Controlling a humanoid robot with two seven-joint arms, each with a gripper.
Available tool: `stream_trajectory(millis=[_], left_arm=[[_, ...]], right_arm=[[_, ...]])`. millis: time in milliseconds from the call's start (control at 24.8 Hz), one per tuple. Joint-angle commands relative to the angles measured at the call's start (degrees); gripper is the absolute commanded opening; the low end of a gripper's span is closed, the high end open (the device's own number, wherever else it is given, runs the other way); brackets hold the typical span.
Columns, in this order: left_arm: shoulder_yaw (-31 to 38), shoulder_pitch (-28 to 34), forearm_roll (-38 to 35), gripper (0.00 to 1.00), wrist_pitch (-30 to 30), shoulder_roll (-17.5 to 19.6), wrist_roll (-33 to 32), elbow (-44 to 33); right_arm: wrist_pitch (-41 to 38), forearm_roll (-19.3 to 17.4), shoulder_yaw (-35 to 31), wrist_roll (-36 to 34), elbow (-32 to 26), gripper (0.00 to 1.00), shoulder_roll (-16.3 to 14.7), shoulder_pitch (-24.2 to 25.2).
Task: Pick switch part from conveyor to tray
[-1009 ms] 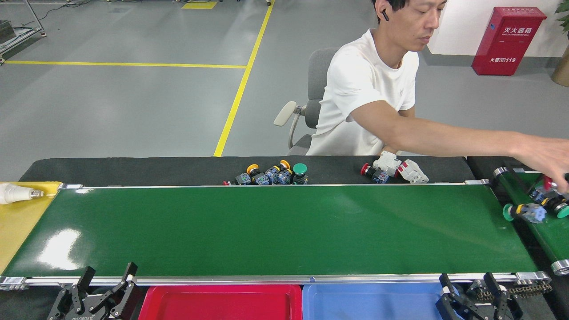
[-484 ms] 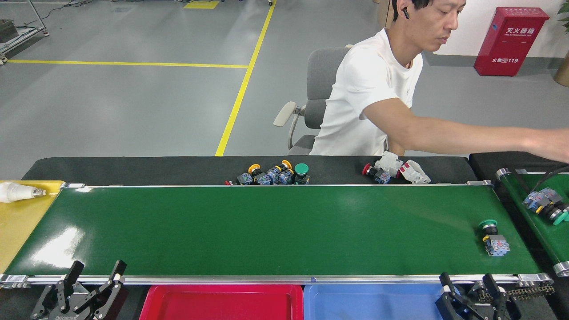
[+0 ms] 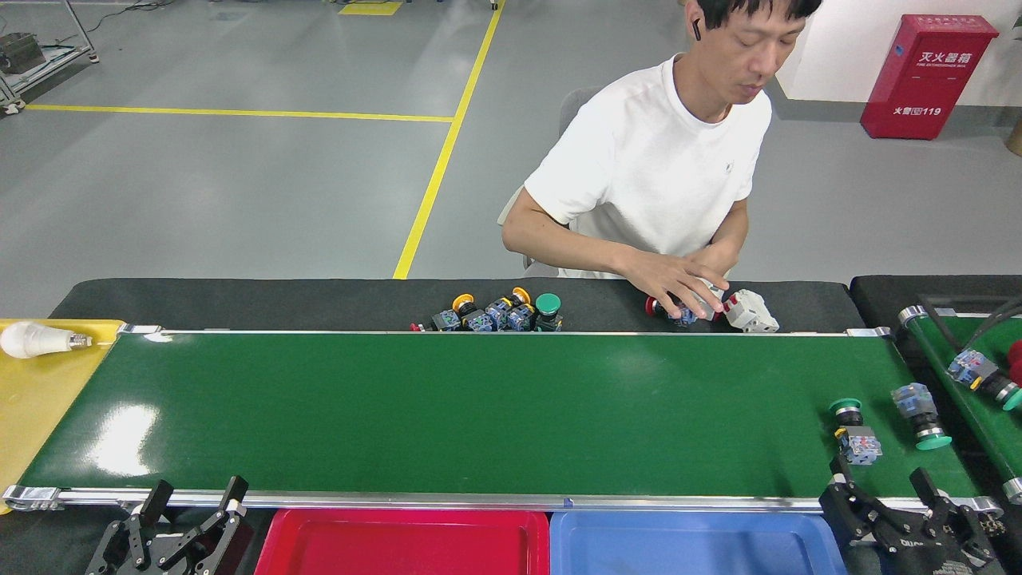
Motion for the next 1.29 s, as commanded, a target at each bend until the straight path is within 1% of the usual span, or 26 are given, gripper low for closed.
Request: stream_trajectory(millis=[0,202,283,323,363,404,444,525,565,606,646,727,807,848,929,1009,1090,1130,1171,1252], left_arm=[[-0.1,-0.6,-0.1,1.0,0.3,0.1,-0.1,-0.8],[-0.4,-1.3,-0.2,1.0,0.2,0.4,-0.1,-0.8],[-0.4,-1.4,-0.3,1.0,0.1,0.8,0.0,-0.8],[-0.4,-1.5,-0.3,1.0,0.1,0.8,0.0,-0.8],[-0.5,-2.0,-0.3,1.0,0.1,0.7,0.0,-0.8],[-0.5,-2.3,-0.4,1.0,0.1,0.5,0.0,-0.8],[-0.6,-2.4,-0.5,1.0,0.1,0.4,0.0,-0.8],[-1.3,-2.5,-0.6,1.0,0.1,0.5,0.0,-0.8],[-2.1,-2.5,-0.6,1.0,0.1,0.8,0.1,-0.8],[-2.6,-2.5,-0.6,1.0,0.1,0.9,0.1,-0.8],[-3.0,-2.4,-0.6,1.0,0.1,1.0,0.1,-0.8],[-3.7,-2.3,-0.6,1.0,0.1,0.3,0.1,-0.8],[-4.2,-2.2,-0.7,1.0,0.4,-0.7,0.1,-0.8],[-5.0,-2.3,-0.7,1.0,0.7,-1.6,0.1,-0.8],[-5.7,-2.3,-2.7,1.0,1.3,-3.0,0.0,-0.8],[-5.7,-2.3,-6.0,1.0,2.1,-4.4,0.1,-0.8],[-5.7,-2.3,-6.6,1.0,2.1,-5.5,0.2,-0.8],[-5.8,-2.3,-6.6,1.0,2.1,-5.5,0.1,-0.8],[-5.7,-2.3,-6.6,1.0,2.0,-5.5,0.2,-0.8],[-5.7,-2.3,-6.6,1.0,1.6,-5.1,0.2,-0.8]], right_arm=[[0.6,0.7,1.0,1.4,0.7,0.98,-0.9,-2.0],[0.6,1.0,1.4,2.2,5.7,0.93,-0.9,-7.4],[0.5,0.9,1.8,2.7,7.6,0.83,-1.0,-9.4],[0.4,0.8,2.4,3.0,8.6,0.81,-0.9,-9.8],[0.5,0.8,3.7,3.5,9.8,0.73,-0.9,-10.5],[0.5,0.8,5.4,3.6,10.7,0.59,-0.9,-11.2],[0.4,0.4,6.5,3.8,11.2,0.49,-0.9,-11.8],[0.3,0.3,7.8,3.8,11.7,0.5,-1.0,-12.1],[0.4,0.3,8.3,3.8,11.7,0.47,-0.9,-12.1],[0.4,0.3,8.3,3.8,11.7,0.31,-0.9,-12.1],[0.3,0.2,8.3,4.4,11.7,0.06,-0.9,-12.2],[0.3,0.2,8.4,5.9,11.6,0.02,-0.8,-12.4],[-0.1,0.1,8.4,5.9,11.0,0.02,-0.6,-12.4],[-0.3,-0.2,8.4,6.1,10.1,0.02,-0.5,-12.3],[-1.5,-2.1,8.4,6.2,6.1,0.02,-0.8,-11.4],[-6.7,-5.0,8.4,6.7,0.7,0.02,-0.5,-8.9],[-13.2,-7.8,8.6,7.9,-5.3,0.02,-0.2,-4.7],[-16.0,-8.6,9.4,8.1,-6.6,0.02,0.7,-3.4],[-19.7,-8.8,11.5,8.1,-6.7,0.02,2.5,-2.6],[-24.6,-8.8,14.4,8.0,-6.7,0.02,4.6,-2.1]])
